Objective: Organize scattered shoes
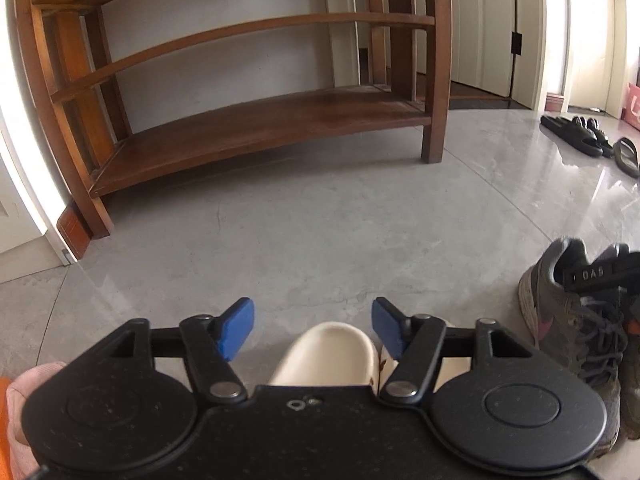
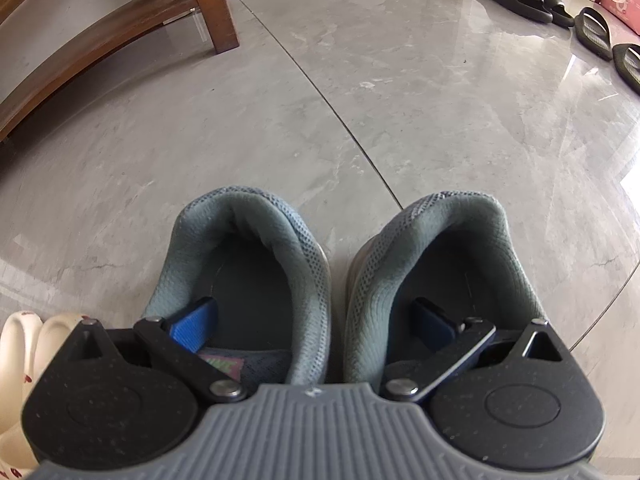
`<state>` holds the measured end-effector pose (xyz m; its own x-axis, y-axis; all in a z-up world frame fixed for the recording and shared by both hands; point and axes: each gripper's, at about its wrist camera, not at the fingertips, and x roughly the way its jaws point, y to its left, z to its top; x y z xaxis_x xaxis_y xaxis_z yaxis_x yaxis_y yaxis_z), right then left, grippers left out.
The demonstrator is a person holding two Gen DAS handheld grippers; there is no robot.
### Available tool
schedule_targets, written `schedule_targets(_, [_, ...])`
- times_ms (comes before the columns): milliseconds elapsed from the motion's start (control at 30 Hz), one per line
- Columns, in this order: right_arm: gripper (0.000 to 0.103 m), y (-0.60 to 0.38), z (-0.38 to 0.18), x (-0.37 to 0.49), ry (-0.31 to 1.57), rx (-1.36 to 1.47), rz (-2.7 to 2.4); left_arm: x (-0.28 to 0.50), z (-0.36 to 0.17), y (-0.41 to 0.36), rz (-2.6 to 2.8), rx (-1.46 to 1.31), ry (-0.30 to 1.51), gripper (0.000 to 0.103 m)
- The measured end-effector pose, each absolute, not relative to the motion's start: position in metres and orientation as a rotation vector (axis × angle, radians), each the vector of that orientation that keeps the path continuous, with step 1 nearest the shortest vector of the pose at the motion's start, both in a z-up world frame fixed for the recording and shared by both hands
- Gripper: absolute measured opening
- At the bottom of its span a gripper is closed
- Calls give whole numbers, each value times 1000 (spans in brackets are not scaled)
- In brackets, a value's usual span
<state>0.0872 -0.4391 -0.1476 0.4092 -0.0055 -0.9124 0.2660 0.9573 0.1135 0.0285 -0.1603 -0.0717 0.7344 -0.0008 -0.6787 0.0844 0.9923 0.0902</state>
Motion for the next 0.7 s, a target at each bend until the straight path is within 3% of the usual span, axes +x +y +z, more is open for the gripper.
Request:
schedule_targets(133, [102, -440, -148, 87, 1152, 258, -168, 29, -68, -166, -63, 126, 732, 71])
schedule_targets(233, [101, -440, -148, 86, 1148, 255, -168, 29, -68, -169, -71, 150, 715, 85])
schedule_targets(633, [85, -438, -145, 78, 1099, 242, -174, 34, -74, -173, -94, 155, 725, 93])
schedule_targets(700, [77, -437, -144, 78, 1089, 241, -170, 34, -75, -173, -96, 157, 724, 93])
